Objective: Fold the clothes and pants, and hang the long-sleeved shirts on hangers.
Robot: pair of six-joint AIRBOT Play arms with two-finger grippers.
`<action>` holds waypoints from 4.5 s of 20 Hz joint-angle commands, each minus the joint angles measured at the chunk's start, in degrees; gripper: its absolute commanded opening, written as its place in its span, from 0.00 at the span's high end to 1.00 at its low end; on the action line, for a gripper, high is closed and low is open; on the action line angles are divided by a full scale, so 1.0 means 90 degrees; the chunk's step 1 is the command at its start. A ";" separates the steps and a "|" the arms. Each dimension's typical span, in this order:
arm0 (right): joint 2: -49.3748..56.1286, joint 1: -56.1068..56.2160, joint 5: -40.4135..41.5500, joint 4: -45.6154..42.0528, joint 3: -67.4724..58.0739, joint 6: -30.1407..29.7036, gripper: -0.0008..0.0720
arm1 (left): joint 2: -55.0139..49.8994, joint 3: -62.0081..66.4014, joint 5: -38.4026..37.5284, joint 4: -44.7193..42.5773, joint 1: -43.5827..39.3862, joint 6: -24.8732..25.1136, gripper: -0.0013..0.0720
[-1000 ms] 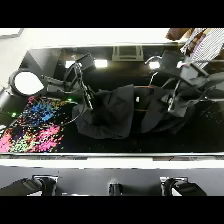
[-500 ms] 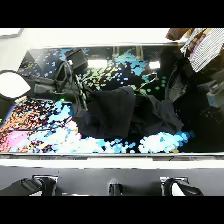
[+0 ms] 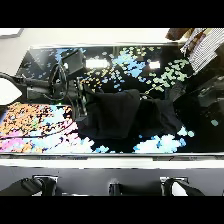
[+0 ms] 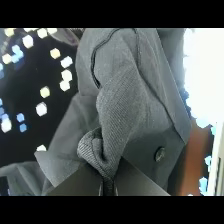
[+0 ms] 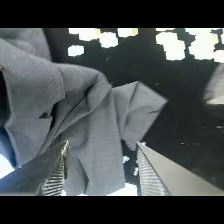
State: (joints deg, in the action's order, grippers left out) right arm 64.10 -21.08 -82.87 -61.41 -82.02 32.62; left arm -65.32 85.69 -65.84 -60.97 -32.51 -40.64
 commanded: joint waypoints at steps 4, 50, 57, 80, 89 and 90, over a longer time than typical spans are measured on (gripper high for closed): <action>0.1656 -0.0015 -0.0236 0.0811 0.0017 -0.1824 0.32 | 0.0015 0.0000 0.0206 -0.0005 -0.0036 0.0041 0.96; -0.1787 0.0024 -0.1027 -0.0029 0.0015 -0.1481 0.95 | 0.0015 0.0002 0.3813 -0.1955 0.0177 -0.4794 0.05; -0.2557 0.0024 -0.0818 -0.0425 0.0015 -0.0418 0.95 | 0.0017 0.0007 0.3961 -0.1950 0.0546 -0.5894 0.06; -0.3563 0.0024 0.0954 -0.7800 -0.0906 0.7509 0.95 | 0.0012 0.0005 0.3917 -0.1950 0.0546 -0.5897 0.06; -0.2149 0.0022 0.1557 -0.9073 -0.1256 0.9117 0.95 | -0.0075 -0.0002 0.3915 -0.1948 0.0546 -0.5897 0.06; -0.1928 0.0024 0.1625 -0.9143 -0.1486 0.9122 0.95 | -0.0078 -0.0002 0.3912 -0.1948 0.0546 -0.5897 0.06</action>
State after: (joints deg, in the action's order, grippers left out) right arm 42.13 -20.84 -71.13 -140.29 -92.31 110.24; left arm -65.80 85.69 -30.63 -78.52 -27.66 -93.73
